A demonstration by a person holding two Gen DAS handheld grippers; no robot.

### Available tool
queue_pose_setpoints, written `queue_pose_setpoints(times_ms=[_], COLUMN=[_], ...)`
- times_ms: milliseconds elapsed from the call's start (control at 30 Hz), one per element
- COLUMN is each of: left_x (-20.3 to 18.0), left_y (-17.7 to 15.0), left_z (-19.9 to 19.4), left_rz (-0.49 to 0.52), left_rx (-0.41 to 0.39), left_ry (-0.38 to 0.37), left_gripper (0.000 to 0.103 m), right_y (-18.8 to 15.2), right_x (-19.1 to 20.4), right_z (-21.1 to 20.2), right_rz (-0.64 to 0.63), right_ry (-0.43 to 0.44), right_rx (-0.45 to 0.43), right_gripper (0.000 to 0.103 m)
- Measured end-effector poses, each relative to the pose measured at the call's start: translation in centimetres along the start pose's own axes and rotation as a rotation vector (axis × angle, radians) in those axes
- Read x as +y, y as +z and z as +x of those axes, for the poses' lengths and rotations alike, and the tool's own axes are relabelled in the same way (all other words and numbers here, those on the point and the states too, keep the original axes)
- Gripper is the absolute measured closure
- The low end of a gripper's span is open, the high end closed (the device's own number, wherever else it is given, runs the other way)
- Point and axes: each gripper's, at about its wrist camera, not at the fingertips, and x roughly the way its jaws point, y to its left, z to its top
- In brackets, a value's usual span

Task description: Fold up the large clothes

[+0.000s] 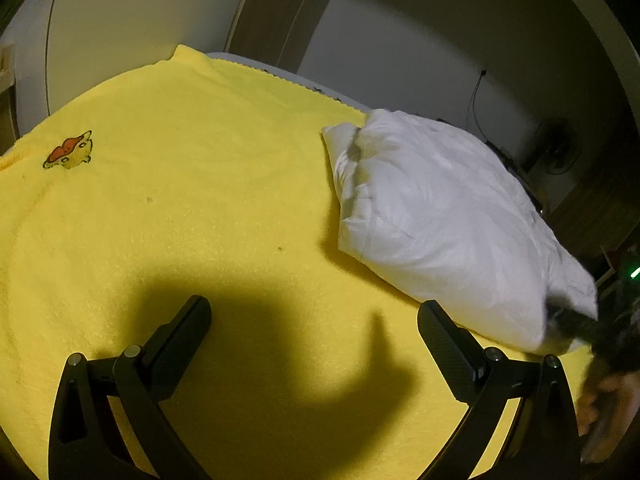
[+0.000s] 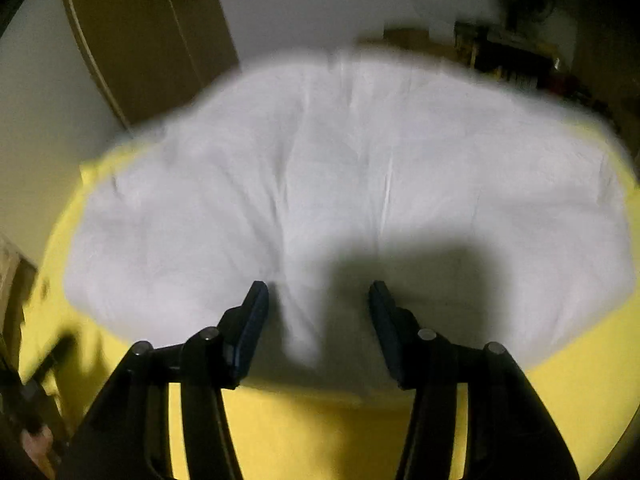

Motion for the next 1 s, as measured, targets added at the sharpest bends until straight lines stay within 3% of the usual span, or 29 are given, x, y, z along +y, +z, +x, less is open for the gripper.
queue_pose_setpoints(times_ms=[67, 133, 200, 267, 300, 433, 533, 600, 667, 700, 800, 900, 967, 1000], left_x=[-0.1, 0.1, 0.4, 0.5, 0.5, 0.4, 0.2, 0.2, 0.3, 0.4, 0.5, 0.4, 0.4, 0.4], left_y=[0.0, 0.0, 0.0, 0.0, 0.0, -0.1, -0.1, -0.1, 0.0, 0.0, 0.0, 0.0, 0.0, 0.0], left_z=[0.0, 0.0, -0.2, -0.3, -0.4, -0.4, -0.4, -0.4, -0.4, -0.5, -0.5, -0.5, -0.5, -0.5], left_rz=[0.006, -0.001, -0.015, -0.022, -0.024, -0.019, -0.009, -0.010, -0.016, -0.018, -0.016, -0.013, -0.010, -0.012], left_rx=[0.003, 0.000, -0.007, -0.010, -0.011, -0.008, -0.004, -0.004, -0.007, -0.008, -0.007, -0.006, -0.004, -0.005], left_ry=[0.008, -0.002, -0.021, -0.031, -0.033, -0.025, -0.013, -0.013, -0.020, -0.024, -0.023, -0.018, -0.014, -0.017], left_gripper=[0.001, 0.001, 0.001, 0.001, 0.001, 0.001, 0.001, 0.001, 0.001, 0.001, 0.001, 0.001, 0.001, 0.001], right_y=[-0.7, -0.8, -1.6, -1.3, -0.6, 5.4, 8.3, 7.2, 6.6, 6.5, 4.0, 0.0, -1.1, -1.1], right_x=[-0.1, -0.4, -0.9, -0.1, -0.3, -0.6, 0.1, 0.9, 2.0, 2.0, 1.5, 1.0, 0.7, 0.2], right_z=[0.9, 0.0, -2.4, -3.0, -3.3, -3.4, -0.1, 5.1, 5.3, 4.7, -0.1, 1.0, 1.4, 0.9], right_rz=[-0.057, -0.035, 0.005, -0.020, -0.006, 0.052, 0.078, 0.021, -0.089, -0.078, -0.037, -0.039, -0.062, -0.003], right_ry=[-0.006, 0.016, 0.065, 0.056, 0.052, 0.051, 0.053, 0.018, -0.025, -0.016, 0.044, 0.059, 0.063, 0.074], right_rx=[-0.034, -0.024, -0.073, -0.096, -0.118, -0.169, -0.097, 0.047, 0.020, 0.039, -0.013, 0.033, -0.016, -0.002], right_gripper=[0.049, 0.049, 0.050, 0.062, 0.067, 0.067, 0.067, 0.068, 0.068, 0.067, 0.092, 0.098, 0.099, 0.100])
